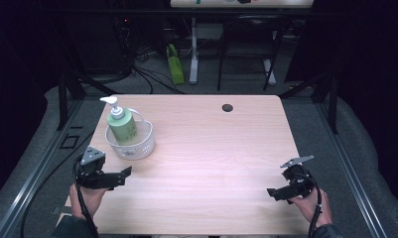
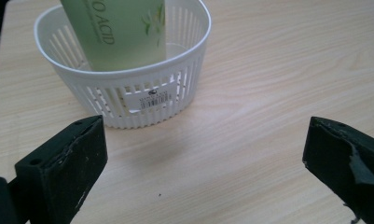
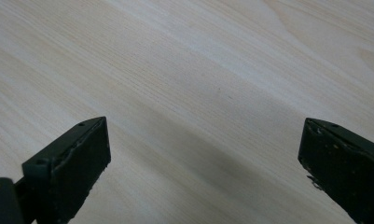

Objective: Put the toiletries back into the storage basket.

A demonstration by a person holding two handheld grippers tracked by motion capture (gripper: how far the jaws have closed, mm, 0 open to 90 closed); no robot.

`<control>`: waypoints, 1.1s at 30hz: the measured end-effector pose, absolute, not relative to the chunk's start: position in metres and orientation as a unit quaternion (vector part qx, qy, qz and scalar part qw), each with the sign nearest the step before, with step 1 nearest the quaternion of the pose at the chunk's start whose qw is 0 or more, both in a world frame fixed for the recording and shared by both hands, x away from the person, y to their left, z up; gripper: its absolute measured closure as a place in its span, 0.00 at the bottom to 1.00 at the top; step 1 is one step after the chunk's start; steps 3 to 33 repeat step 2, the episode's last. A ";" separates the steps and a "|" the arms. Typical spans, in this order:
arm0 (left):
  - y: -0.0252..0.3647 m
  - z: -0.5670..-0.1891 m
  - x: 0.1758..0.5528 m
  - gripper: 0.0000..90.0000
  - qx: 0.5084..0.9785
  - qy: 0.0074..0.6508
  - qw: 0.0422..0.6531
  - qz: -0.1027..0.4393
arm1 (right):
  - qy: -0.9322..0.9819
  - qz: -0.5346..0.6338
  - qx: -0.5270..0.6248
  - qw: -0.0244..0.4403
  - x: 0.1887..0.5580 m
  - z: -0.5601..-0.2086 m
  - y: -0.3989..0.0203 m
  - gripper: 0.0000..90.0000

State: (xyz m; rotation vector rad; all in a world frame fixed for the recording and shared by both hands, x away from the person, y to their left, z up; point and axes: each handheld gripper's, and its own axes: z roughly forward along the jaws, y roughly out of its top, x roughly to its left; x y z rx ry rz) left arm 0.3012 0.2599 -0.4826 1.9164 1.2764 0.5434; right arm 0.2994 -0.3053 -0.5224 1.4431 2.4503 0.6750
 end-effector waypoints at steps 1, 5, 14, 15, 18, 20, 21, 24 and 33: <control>0.260 -0.483 0.301 0.00 0.750 0.499 0.378 0.213 | 0.833 0.230 0.491 0.109 0.299 -0.522 -0.305 0.02; 0.259 -0.484 0.302 0.00 0.753 0.499 0.376 0.208 | 0.832 0.230 0.492 0.110 0.299 -0.522 -0.306 0.02; 0.259 -0.484 0.302 0.00 0.753 0.499 0.376 0.208 | 0.832 0.230 0.492 0.110 0.299 -0.522 -0.306 0.02; 0.259 -0.484 0.302 0.00 0.753 0.499 0.376 0.208 | 0.832 0.230 0.492 0.110 0.299 -0.522 -0.306 0.02; 0.259 -0.484 0.302 0.00 0.753 0.499 0.376 0.208 | 0.832 0.230 0.492 0.110 0.299 -0.522 -0.306 0.02; 0.259 -0.484 0.302 0.00 0.753 0.499 0.376 0.208 | 0.832 0.230 0.492 0.110 0.299 -0.522 -0.306 0.02; 0.259 -0.484 0.302 0.00 0.753 0.499 0.376 0.208 | 0.832 0.230 0.492 0.110 0.299 -0.522 -0.306 0.02; 0.259 -0.484 0.302 0.00 0.753 0.499 0.376 0.208 | 0.832 0.230 0.492 0.110 0.299 -0.522 -0.306 0.02; 0.259 -0.484 0.302 0.00 0.753 0.499 0.376 0.208 | 0.832 0.230 0.492 0.110 0.299 -0.522 -0.306 0.02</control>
